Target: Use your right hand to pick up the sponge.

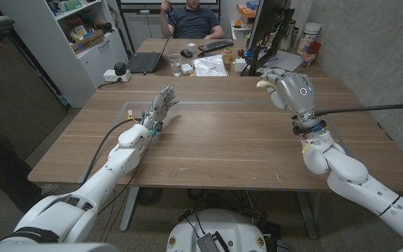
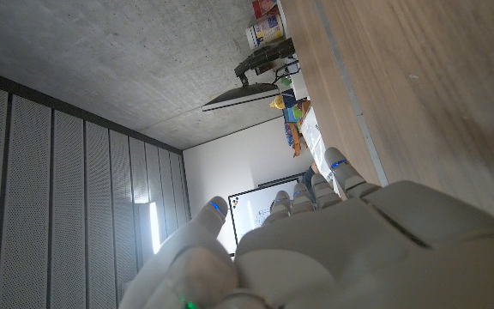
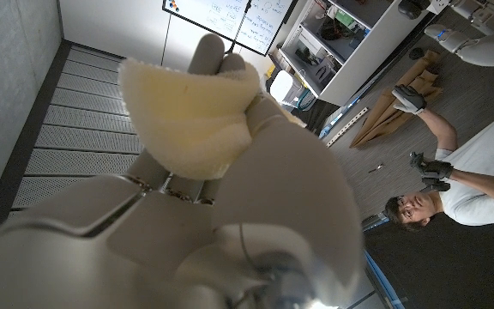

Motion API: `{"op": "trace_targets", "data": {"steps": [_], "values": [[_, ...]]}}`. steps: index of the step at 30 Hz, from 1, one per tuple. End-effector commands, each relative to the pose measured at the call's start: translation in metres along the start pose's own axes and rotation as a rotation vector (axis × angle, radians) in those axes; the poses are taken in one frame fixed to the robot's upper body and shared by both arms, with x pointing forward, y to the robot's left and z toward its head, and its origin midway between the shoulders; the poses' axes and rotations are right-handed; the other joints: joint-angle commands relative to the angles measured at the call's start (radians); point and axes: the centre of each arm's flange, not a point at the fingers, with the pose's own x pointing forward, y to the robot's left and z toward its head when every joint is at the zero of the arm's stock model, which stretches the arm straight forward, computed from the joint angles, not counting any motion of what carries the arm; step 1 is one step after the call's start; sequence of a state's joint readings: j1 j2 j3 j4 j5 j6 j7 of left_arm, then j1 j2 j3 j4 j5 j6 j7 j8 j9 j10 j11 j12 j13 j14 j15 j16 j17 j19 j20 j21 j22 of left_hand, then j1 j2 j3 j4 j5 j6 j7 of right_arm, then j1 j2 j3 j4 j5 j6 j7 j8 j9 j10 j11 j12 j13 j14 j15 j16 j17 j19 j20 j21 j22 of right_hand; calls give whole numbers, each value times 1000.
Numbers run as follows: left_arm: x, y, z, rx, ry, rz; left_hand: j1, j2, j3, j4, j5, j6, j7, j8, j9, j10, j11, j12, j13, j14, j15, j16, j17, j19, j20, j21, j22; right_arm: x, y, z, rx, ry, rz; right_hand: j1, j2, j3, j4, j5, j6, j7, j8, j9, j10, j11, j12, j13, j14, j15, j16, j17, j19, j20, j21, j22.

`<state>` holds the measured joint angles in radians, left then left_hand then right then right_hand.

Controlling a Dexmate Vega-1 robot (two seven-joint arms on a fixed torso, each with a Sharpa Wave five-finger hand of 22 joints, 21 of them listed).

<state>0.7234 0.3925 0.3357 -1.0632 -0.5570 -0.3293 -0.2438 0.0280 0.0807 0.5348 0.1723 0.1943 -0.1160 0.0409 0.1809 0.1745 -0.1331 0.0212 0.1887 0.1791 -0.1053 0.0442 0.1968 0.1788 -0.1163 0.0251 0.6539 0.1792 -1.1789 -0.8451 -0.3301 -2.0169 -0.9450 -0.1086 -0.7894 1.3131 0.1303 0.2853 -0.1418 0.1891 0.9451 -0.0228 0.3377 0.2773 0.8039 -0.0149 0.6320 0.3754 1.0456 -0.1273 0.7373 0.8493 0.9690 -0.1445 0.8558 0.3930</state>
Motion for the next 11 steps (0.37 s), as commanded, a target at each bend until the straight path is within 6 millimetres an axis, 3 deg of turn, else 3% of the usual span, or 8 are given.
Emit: {"op": "trace_targets", "data": {"steps": [1,11], "values": [[0,1,2,4,-3,-1,-9,60,-3,-3,7,0,1,2,2,2,4,5,3,0,4,0,2,7,1,-2,2,1,1,0,7,10,-17,28,23,-2,-2,4,12,10,1,6,44,-47,80,119,60,-98,-3,8,5,-71,14,3],[-3,4,-1,-1,2,-1,-9,60,-3,-3,7,0,0,2,2,2,2,5,3,0,3,0,2,8,0,-4,2,-2,5,9,16,13,-7,36,23,-5,-3,5,11,9,0,13,44,-44,86,124,67,-98,-13,12,4,-72,38,5]]}}
